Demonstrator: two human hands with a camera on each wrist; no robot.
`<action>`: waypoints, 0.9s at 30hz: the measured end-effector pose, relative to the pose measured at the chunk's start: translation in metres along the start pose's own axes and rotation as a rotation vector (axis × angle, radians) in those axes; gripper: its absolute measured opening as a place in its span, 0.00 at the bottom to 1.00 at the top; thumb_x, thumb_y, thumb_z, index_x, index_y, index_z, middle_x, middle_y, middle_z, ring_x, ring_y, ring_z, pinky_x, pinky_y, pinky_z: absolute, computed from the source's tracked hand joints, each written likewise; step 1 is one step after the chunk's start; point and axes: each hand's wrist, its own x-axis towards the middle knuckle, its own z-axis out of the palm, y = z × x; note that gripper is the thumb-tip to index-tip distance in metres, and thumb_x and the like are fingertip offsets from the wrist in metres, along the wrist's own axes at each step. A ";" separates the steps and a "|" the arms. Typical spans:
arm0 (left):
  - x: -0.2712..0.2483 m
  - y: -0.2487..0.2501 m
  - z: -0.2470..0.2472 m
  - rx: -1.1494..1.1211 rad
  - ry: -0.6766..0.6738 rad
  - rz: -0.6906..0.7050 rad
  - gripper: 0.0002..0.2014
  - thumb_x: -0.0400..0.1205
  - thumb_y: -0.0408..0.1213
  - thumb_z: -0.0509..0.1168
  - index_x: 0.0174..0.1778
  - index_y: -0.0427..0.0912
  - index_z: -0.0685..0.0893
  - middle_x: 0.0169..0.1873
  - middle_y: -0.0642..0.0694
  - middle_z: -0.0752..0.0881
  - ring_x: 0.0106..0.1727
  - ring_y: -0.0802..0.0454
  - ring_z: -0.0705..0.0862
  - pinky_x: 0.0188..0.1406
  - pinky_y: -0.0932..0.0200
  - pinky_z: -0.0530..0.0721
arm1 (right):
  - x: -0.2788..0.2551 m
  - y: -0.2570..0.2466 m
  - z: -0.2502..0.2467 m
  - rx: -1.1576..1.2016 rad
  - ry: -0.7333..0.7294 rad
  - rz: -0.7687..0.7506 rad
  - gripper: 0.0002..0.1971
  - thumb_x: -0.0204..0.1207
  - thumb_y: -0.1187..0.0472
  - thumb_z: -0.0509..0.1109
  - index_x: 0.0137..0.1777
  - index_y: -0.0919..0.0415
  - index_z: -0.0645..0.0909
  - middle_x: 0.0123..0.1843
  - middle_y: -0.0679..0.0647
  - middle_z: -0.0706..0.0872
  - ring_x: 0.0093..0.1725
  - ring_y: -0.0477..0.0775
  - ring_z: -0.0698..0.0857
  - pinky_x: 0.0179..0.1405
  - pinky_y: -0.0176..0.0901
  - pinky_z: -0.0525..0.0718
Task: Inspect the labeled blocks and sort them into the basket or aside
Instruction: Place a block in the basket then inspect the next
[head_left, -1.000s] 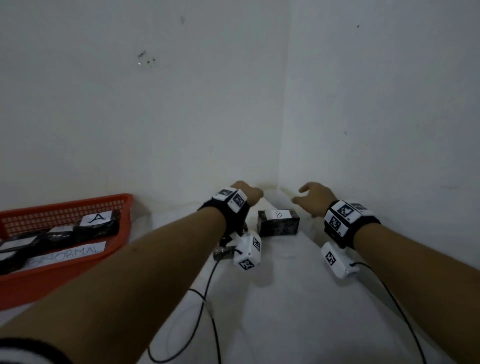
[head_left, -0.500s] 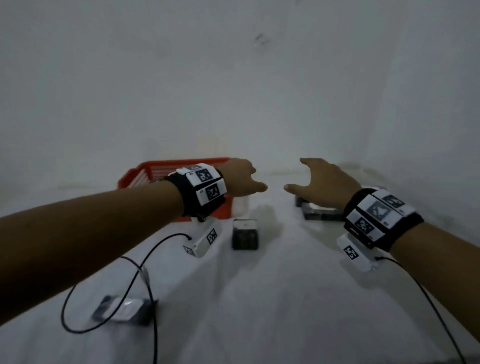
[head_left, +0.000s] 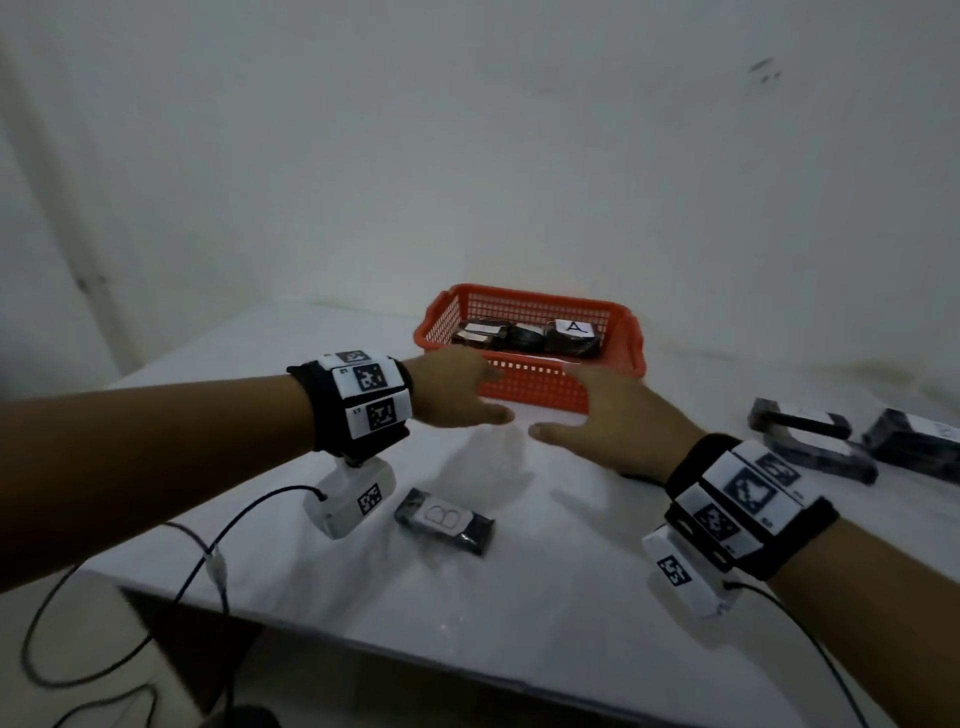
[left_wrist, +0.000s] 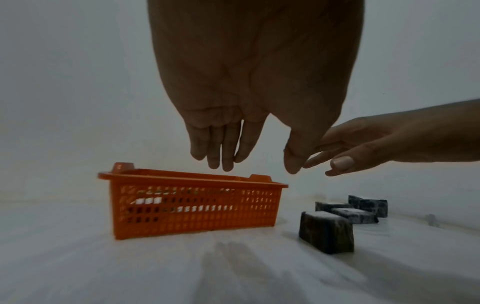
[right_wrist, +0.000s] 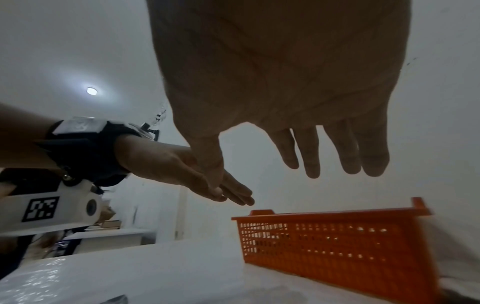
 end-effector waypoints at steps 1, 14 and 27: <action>-0.008 -0.005 0.003 0.001 -0.007 0.004 0.24 0.87 0.52 0.66 0.78 0.47 0.79 0.73 0.48 0.84 0.70 0.51 0.82 0.74 0.54 0.77 | 0.000 -0.007 0.008 -0.021 -0.017 -0.002 0.37 0.73 0.37 0.78 0.80 0.46 0.75 0.73 0.48 0.85 0.69 0.51 0.84 0.72 0.53 0.83; -0.053 -0.043 0.040 -0.027 -0.254 -0.065 0.32 0.77 0.54 0.78 0.76 0.49 0.82 0.69 0.53 0.86 0.67 0.57 0.85 0.64 0.66 0.80 | 0.015 -0.046 0.084 -0.258 -0.454 -0.009 0.40 0.65 0.37 0.84 0.76 0.51 0.81 0.67 0.48 0.87 0.60 0.50 0.84 0.57 0.43 0.83; -0.055 -0.058 0.054 -0.254 -0.100 0.040 0.20 0.78 0.50 0.77 0.67 0.57 0.89 0.55 0.60 0.93 0.51 0.65 0.89 0.53 0.72 0.83 | 0.018 -0.019 0.069 -0.014 -0.259 -0.030 0.24 0.67 0.51 0.86 0.63 0.51 0.88 0.53 0.45 0.92 0.48 0.41 0.89 0.47 0.33 0.87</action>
